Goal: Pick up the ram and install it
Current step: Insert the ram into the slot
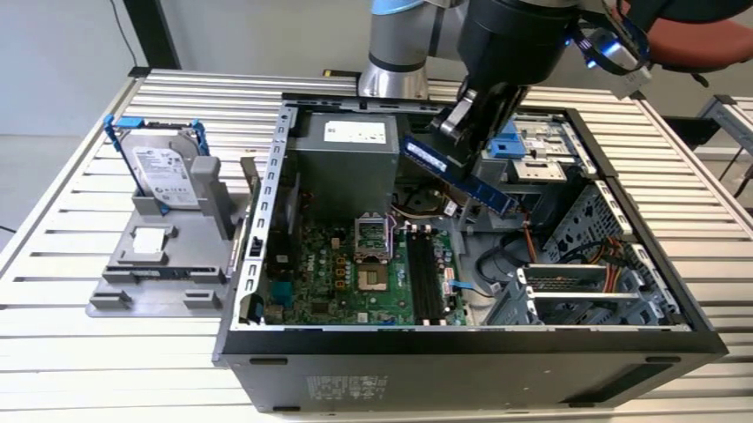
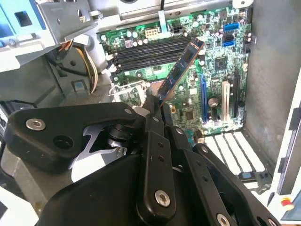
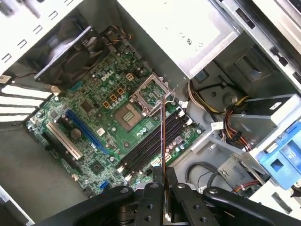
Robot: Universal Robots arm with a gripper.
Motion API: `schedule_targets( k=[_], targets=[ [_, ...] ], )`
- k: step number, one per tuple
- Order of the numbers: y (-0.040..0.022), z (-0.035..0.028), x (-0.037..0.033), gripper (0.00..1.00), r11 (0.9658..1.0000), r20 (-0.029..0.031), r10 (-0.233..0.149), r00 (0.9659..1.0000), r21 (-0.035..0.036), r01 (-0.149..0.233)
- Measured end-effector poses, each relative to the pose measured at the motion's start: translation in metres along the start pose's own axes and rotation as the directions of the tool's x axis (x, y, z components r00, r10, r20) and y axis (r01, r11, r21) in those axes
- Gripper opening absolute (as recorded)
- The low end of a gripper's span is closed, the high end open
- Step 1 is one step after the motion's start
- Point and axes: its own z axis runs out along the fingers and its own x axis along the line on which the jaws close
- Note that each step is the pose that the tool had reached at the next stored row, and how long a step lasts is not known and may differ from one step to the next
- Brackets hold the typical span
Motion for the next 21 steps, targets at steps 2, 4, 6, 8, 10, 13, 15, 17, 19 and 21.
schedule_targets(
  k=[2, 4, 6, 8, 10, 13, 15, 17, 19, 21],
  targets=[
    [0.0000, 0.0000, 0.0000, 0.00, 0.9996, 0.0015, 0.029, 0.9996, -0.0001, -0.029],
    [0.0000, 0.0000, 0.0000, 0.00, 0.9983, 0.0028, 0.059, 0.9983, -0.0003, -0.059],
    [0.0000, 0.0000, 0.0000, 0.00, 0.9957, 0.0045, 0.093, 0.9957, -0.0005, -0.093],
    [0.0000, 0.0000, 0.0000, 0.00, 0.9918, 0.0061, 0.128, 0.9918, -0.0008, -0.128],
    [0.0000, 0.0000, 0.0000, 0.00, 0.9864, 0.0078, 0.164, 0.9864, -0.0012, -0.164],
    [0.0000, 0.0000, 0.0000, 0.00, 0.9761, 0.0103, 0.217, 0.9761, -0.0019, -0.217],
    [0.0000, 0.0000, 0.0000, 0.00, 0.9674, 0.0120, 0.253, 0.9673, -0.0025, -0.253],
    [0.0000, 0.0000, 0.0000, 0.00, 0.9578, 0.0135, 0.287, 0.9578, -0.0031, -0.287],
    [0.0000, 0.0001, 0.0000, 0.00, 0.9468, 0.0151, 0.322, 0.9466, -0.0037, -0.322],
    [0.0000, 0.0001, 0.0000, 0.00, 0.9353, 0.0166, 0.354, 0.9352, -0.0043, -0.354]
  ],
)
